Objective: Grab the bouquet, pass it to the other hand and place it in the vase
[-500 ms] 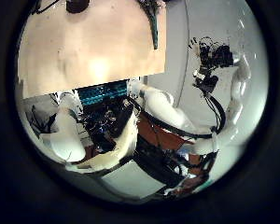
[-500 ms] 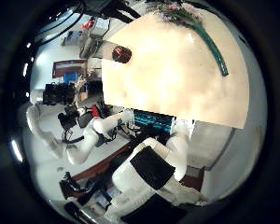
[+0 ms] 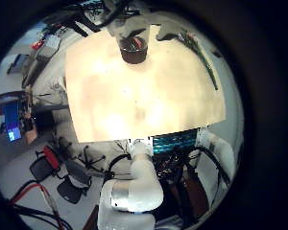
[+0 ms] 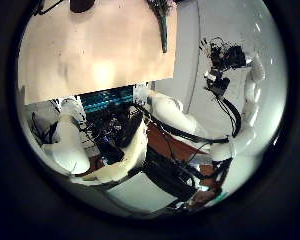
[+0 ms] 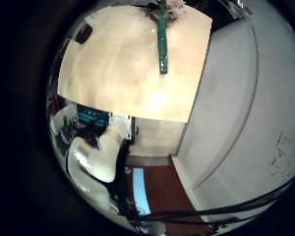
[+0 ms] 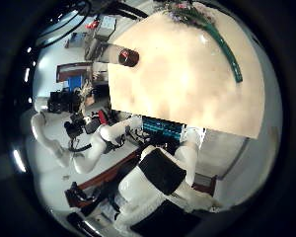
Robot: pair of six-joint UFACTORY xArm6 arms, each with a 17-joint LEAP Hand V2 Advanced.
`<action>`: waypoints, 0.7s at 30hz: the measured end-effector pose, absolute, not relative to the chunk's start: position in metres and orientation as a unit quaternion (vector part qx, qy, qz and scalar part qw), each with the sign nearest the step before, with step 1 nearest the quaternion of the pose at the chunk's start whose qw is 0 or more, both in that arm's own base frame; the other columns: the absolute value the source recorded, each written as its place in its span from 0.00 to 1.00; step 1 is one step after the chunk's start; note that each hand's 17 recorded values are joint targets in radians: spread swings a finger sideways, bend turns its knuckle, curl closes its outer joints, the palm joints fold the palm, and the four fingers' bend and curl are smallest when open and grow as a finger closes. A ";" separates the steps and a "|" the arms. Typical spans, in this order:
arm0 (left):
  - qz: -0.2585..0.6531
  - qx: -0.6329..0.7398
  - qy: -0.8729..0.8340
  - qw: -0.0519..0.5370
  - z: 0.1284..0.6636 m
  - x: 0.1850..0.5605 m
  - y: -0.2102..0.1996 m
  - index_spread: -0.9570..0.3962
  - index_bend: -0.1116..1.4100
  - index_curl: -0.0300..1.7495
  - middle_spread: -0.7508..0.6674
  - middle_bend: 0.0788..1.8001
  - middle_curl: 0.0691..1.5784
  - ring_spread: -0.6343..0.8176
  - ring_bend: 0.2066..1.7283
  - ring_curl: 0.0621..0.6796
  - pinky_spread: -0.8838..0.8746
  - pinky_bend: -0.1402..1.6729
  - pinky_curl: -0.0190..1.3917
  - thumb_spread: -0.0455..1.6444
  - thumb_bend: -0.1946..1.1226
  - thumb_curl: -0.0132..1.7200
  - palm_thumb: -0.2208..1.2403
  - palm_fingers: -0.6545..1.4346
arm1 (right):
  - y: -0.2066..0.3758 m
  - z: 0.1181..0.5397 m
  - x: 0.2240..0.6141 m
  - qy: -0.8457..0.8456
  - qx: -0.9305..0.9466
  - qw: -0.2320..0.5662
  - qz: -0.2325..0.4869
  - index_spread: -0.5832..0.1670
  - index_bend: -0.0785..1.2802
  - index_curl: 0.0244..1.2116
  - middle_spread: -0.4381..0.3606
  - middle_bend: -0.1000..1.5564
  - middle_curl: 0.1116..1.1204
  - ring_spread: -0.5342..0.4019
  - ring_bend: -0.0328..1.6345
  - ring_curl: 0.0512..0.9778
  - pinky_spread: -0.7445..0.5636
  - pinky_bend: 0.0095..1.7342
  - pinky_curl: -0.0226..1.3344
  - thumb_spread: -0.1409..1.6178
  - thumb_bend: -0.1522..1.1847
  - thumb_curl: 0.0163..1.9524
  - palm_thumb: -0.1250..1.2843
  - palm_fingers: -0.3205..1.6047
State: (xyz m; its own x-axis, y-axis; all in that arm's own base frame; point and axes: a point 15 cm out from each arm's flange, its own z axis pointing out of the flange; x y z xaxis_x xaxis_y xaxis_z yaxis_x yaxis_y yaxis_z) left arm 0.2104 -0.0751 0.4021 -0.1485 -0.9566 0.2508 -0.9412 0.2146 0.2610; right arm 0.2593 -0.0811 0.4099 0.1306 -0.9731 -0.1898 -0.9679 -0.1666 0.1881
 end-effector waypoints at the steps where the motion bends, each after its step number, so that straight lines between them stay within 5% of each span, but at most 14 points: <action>1: -0.023 0.621 -0.762 0.183 0.402 0.211 -0.078 0.68 0.20 0.25 0.78 0.06 0.14 0.83 0.14 0.24 0.88 0.26 0.13 0.67 0.13 0.19 0.36 0.38 | -0.082 0.410 0.259 -0.648 0.749 0.009 -0.134 0.27 0.18 0.22 0.51 0.19 0.22 0.75 0.31 0.18 0.86 0.26 0.21 0.77 0.10 0.15 0.37 0.27; 14: -0.023 0.517 -0.834 0.191 0.400 0.231 -0.110 0.68 0.20 0.25 0.78 0.06 0.14 0.83 0.14 0.23 0.88 0.26 0.13 0.67 0.13 0.19 0.36 0.38 | -0.163 0.408 0.290 -0.775 0.617 -0.005 -0.136 0.40 0.18 0.22 0.56 0.20 0.23 0.66 0.39 0.20 0.85 0.29 0.21 0.78 0.11 0.16 0.41 0.36; 21: -0.028 0.479 -0.855 0.196 0.395 0.232 -0.115 0.68 0.20 0.25 0.78 0.06 0.14 0.83 0.13 0.23 0.88 0.25 0.13 0.68 0.13 0.18 0.36 0.38 | -0.188 0.353 0.335 -0.817 0.530 -0.043 -0.221 0.47 0.16 0.21 0.58 0.21 0.24 0.64 0.42 0.21 0.82 0.31 0.21 0.77 0.10 0.16 0.44 0.35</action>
State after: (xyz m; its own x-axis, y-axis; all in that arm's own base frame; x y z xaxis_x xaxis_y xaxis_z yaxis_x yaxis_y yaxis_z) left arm 0.2323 -0.1154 0.3946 -0.4635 -0.8303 0.3094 -0.8087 0.5391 0.2353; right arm 0.3345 -0.1880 0.3532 -0.4340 -0.8479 -0.3047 -0.8857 0.3396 0.3164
